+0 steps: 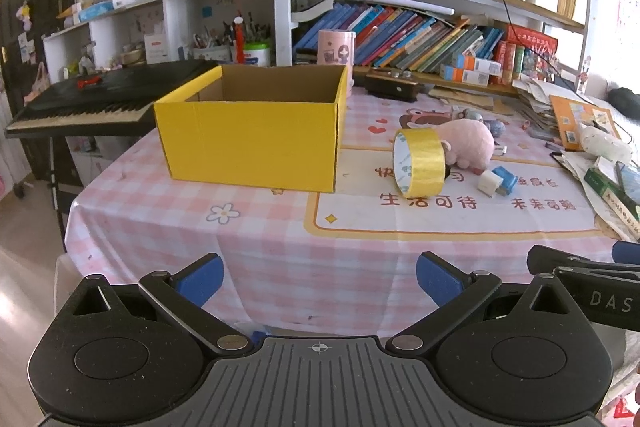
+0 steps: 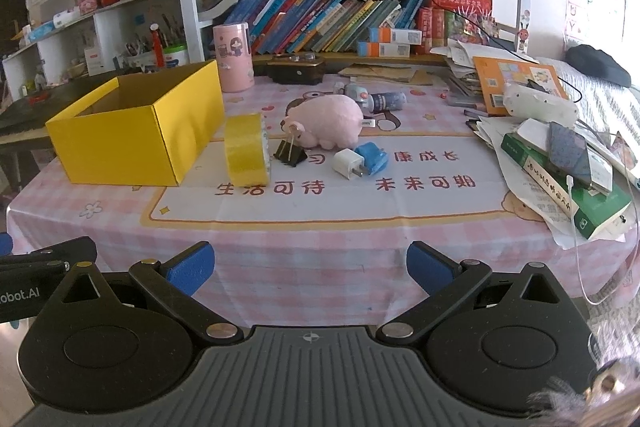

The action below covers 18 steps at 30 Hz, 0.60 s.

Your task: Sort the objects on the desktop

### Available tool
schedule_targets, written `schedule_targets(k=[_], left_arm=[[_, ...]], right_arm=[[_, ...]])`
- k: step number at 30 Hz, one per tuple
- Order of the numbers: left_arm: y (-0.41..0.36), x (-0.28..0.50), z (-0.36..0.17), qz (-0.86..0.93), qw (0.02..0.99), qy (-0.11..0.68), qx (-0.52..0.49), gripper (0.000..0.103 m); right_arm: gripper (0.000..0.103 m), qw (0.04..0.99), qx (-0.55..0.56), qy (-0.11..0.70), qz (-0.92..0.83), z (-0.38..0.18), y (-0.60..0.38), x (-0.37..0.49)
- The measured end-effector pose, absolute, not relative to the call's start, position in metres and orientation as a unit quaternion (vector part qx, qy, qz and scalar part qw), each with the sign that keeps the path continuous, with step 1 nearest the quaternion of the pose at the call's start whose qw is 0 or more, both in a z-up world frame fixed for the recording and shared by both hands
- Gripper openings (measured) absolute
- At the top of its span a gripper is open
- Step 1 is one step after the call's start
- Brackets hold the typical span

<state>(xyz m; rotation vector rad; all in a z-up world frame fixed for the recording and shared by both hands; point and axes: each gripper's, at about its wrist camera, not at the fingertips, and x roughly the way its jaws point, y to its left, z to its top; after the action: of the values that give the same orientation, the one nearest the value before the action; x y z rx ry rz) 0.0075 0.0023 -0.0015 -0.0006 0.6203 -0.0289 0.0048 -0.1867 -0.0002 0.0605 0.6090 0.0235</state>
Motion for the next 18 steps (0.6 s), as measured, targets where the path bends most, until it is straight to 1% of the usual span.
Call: schedule_targets(k=[18], left_arm=[[0.0044, 0.0029, -0.0010, -0.032, 0.954, 0.297, -0.010, 0.103]], right_arm=[[0.103, 0.956, 0.024, 0.291, 0.017, -0.0002, -0.1841, -0.0003]])
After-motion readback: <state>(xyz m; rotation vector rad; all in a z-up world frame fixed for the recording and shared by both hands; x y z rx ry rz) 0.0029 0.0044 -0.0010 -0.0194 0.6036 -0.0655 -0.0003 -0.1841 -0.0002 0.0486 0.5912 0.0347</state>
